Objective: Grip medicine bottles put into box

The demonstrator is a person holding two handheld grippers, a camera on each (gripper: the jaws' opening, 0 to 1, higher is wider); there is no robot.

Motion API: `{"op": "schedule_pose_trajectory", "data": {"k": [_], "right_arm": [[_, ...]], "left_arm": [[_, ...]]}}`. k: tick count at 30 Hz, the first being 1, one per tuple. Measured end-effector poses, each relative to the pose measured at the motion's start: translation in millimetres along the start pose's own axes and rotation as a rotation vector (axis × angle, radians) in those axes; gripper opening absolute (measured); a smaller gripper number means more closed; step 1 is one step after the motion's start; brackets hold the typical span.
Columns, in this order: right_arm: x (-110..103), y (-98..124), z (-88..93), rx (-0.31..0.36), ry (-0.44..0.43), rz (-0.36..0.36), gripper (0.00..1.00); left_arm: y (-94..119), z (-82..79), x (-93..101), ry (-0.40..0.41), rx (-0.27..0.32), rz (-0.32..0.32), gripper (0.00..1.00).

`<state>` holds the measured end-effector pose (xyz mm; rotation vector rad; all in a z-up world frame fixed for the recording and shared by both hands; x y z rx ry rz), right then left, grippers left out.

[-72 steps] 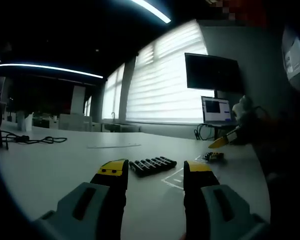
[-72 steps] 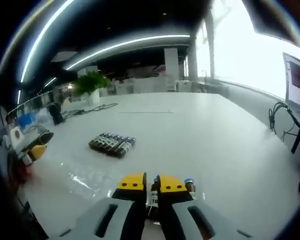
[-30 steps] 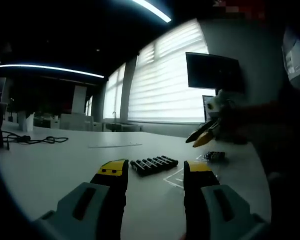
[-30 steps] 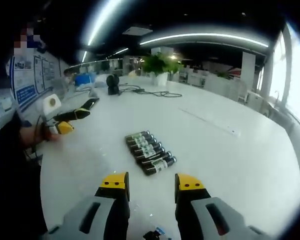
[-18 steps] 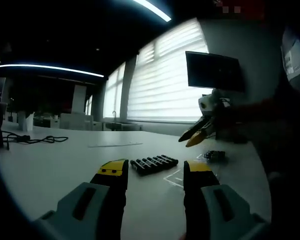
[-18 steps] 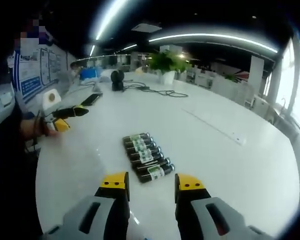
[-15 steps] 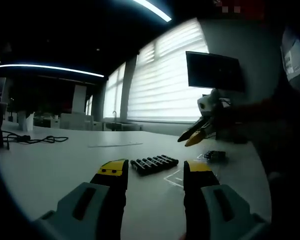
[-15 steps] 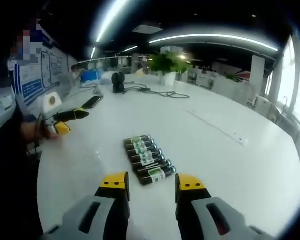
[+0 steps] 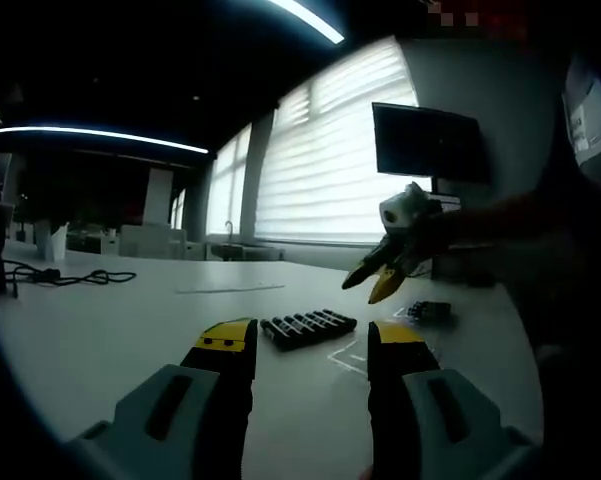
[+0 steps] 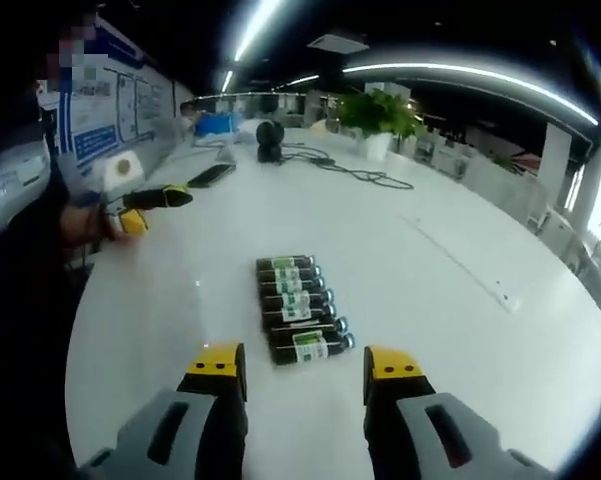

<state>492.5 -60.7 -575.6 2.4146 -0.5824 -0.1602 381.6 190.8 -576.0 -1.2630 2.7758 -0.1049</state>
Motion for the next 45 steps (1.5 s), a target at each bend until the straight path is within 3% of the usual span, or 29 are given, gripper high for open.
{"op": "schedule_pose_trajectory", "data": {"k": [11,16,45], "right_arm": [[9,-12,2.9,-0.060,0.069,-0.052,0.49],[8,-16,-2.2,-0.040,0.073,-0.083,0.52],[11,-49,11.2,-0.127,0.124,-0.169,0.44]], "left_arm": [[0,1.1,-0.1,-0.003,-0.006,0.000,0.37],[0,0.9,-0.6,0.001,-0.005,0.000,0.37],[-1,2.1,-2.9,0.020,-0.008,-0.002,0.37]]}}
Point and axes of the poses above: the point that each gripper's makers call its tool centre point, and the gripper's own axes: y roughly backward along the fingers, x roughly to its right, z roughly out of its underside, the point moved 5 cm from there along y, roughly backward along the fingers, and after that the axes turned 5 degrees about -y, right-handed, at the moved point
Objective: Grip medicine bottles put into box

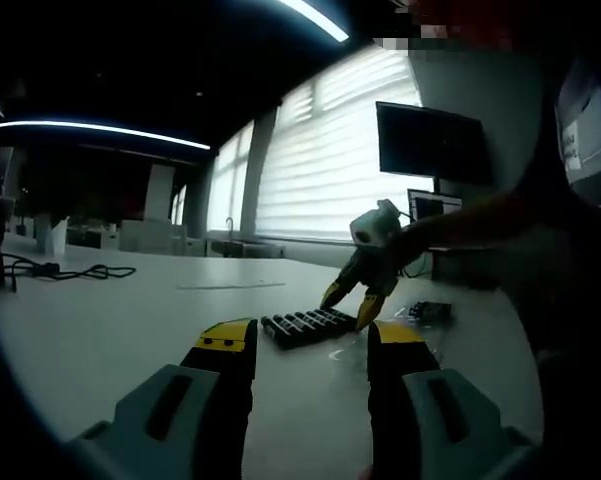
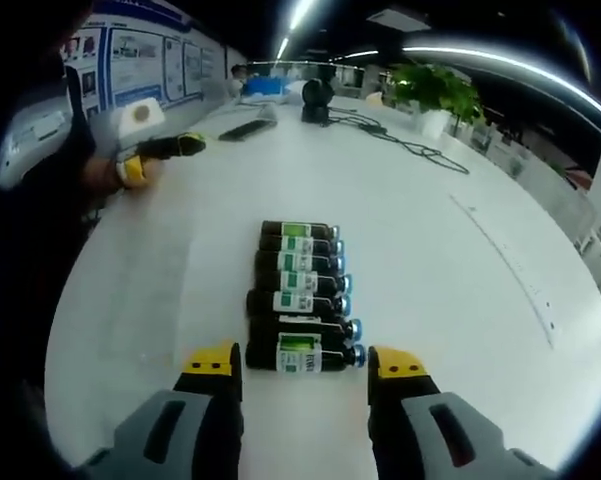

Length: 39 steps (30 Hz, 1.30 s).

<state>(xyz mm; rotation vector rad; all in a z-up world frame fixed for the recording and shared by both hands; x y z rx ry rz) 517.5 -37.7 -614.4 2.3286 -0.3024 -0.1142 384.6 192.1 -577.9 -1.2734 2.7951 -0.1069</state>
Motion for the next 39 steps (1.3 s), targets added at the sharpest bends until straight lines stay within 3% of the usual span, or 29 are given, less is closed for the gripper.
{"op": "schedule_pose_trajectory", "data": {"k": [23,30,39], "right_arm": [[-3,6,2.8,0.030,-0.041,-0.006,0.41],[-3,20,-4.6,0.071,-0.050,0.013,0.41],[-19,50,-9.7,0.086,-0.035,0.038,0.41]], "left_arm": [[0,0.5,-0.2,0.004,-0.001,-0.002,0.37],[0,0.5,0.0,0.004,-0.001,-0.001,0.37],[0,-0.4,1.0,-0.004,0.004,0.001,0.37]]}}
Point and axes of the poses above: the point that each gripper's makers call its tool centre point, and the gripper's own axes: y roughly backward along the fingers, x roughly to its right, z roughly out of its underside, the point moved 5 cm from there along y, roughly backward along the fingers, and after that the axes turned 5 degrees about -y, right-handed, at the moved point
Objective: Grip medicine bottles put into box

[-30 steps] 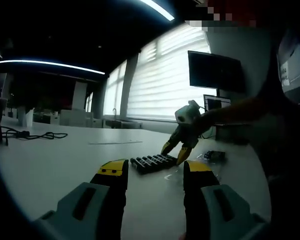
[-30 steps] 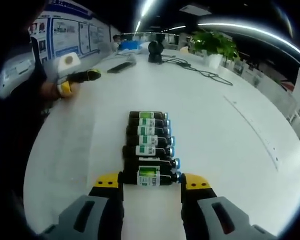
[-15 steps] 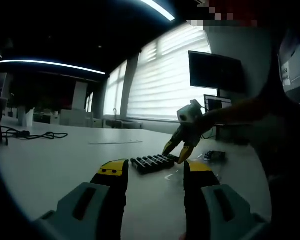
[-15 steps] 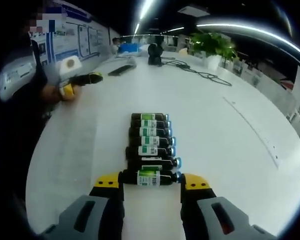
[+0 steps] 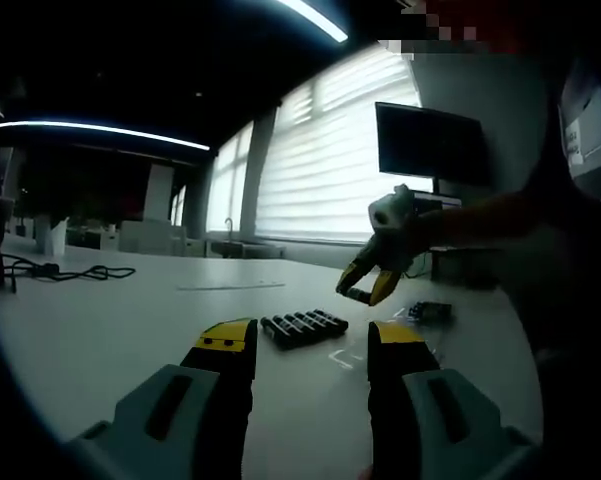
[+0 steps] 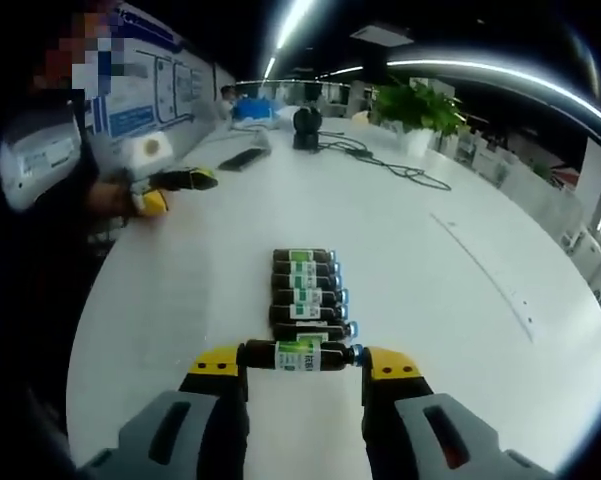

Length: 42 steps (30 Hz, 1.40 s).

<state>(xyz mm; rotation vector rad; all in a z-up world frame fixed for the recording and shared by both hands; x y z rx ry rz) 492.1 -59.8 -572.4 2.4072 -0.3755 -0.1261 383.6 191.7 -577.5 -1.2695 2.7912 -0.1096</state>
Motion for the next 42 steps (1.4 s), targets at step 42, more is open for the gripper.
{"op": "schedule_pose_trajectory", "data": {"k": [42], "right_arm": [[-74,47,52.1,-0.154,0.103,-0.101,0.41]], "left_arm": [[1,-0.9,3.7,-0.054,-0.006,-0.001,0.37]]}}
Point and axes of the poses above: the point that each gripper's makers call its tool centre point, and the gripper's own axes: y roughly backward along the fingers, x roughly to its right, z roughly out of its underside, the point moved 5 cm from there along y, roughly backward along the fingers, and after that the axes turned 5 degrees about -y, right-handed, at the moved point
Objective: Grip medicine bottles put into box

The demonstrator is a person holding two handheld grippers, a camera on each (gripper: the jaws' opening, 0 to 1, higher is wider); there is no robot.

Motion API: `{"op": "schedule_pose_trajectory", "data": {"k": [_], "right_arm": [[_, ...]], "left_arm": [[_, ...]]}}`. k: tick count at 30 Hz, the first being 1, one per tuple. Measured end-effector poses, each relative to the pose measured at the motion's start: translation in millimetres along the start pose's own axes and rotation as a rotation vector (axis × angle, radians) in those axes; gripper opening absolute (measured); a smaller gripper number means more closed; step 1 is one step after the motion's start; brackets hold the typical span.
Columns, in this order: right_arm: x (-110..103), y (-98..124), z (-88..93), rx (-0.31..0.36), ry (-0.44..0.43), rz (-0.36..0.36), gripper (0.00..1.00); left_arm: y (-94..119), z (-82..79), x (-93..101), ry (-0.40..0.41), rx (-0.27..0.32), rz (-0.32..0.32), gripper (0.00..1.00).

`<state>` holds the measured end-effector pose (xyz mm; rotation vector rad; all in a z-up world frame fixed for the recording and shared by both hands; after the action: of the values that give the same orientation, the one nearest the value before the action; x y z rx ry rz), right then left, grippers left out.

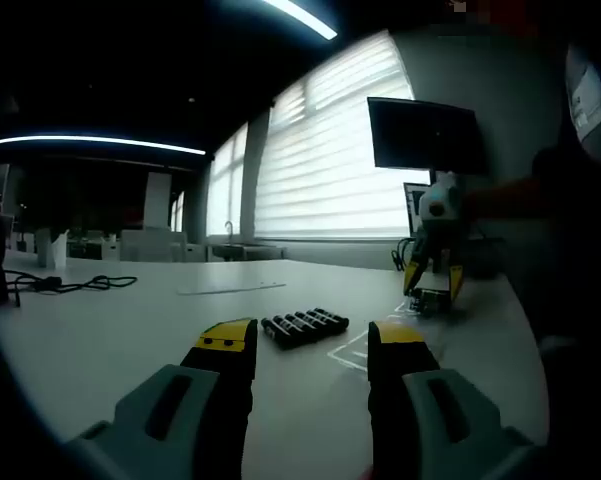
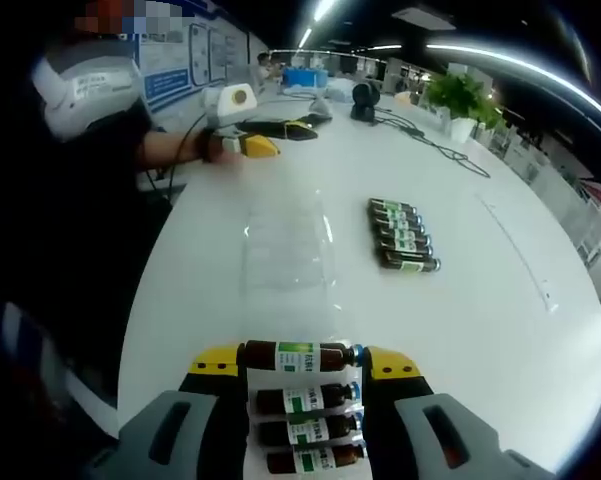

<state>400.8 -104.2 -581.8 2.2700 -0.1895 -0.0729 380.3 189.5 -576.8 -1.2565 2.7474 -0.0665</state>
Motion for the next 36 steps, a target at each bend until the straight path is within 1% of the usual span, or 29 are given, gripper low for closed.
{"op": "schedule_pose_trajectory", "data": {"k": [7,9,10,11,12,16,19,22,25,28,31,33,34,35,36], "right_arm": [[-2,-5,2.8,-0.022,0.017,-0.034,0.41],[-3,-7,3.7,-0.032,0.039,-0.034,0.41],[-3,-7,2.0,-0.022,0.032,-0.034,0.38],[-2,-6,1.2,-0.019,0.037,-0.029,0.33],[-1,-6,1.1,-0.020,0.045,-0.023,0.32],[-3,-8,2.5,-0.019,0.016,-0.037,0.38],[-4,-7,-0.1,0.003,-0.008,-0.034,0.38],[-1,-4,-6.5,0.058,-0.062,0.009,0.36],[3,-1,-9.4,0.104,-0.123,0.059,0.32],[6,1,-7.5,0.121,-0.177,0.132,0.32],[6,0,-3.6,0.147,-0.296,0.196,0.32],[3,0,-1.6,0.154,-0.346,0.233,0.31],[3,0,0.3,0.146,-0.383,0.259,0.29],[3,0,1.8,0.146,-0.401,0.286,0.28],[2,2,2.2,0.160,-0.431,0.320,0.27]], "left_arm": [[0,0.2,-0.3,0.001,0.000,-0.001,0.37],[0,0.2,-0.4,0.002,0.000,-0.001,0.37],[0,0.3,-0.5,0.002,0.000,-0.001,0.37],[0,0.2,-0.5,0.003,0.001,-0.001,0.37],[0,0.3,-0.6,0.003,0.001,-0.001,0.37],[0,0.2,-0.6,0.005,0.002,0.000,0.37],[0,0.0,-0.8,0.006,0.004,-0.001,0.37],[0,-0.2,-0.7,0.006,0.006,0.000,0.37],[0,-0.4,-0.6,0.008,0.007,0.000,0.37],[0,-0.5,-0.5,0.009,0.008,0.001,0.37],[0,-0.8,-0.2,0.010,0.010,0.002,0.37],[0,-1.0,-0.2,0.011,0.011,0.003,0.37],[0,-1.0,-0.1,0.011,0.012,0.003,0.37],[0,-1.1,-0.1,0.011,0.012,0.004,0.37],[0,-1.1,0.0,0.011,0.012,0.004,0.37]]}}
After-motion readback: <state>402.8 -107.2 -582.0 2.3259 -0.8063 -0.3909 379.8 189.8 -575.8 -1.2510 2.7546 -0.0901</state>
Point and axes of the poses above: the point that each gripper's makers call its tool centre point, and the gripper's own axes: y roughly backward along the fingers, x roughly to its right, z roughly out of its underside, the point moved 5 cm from there along y, roughly backward along the fingers, and after that the axes turned 5 degrees about -y, right-handed, at the moved point
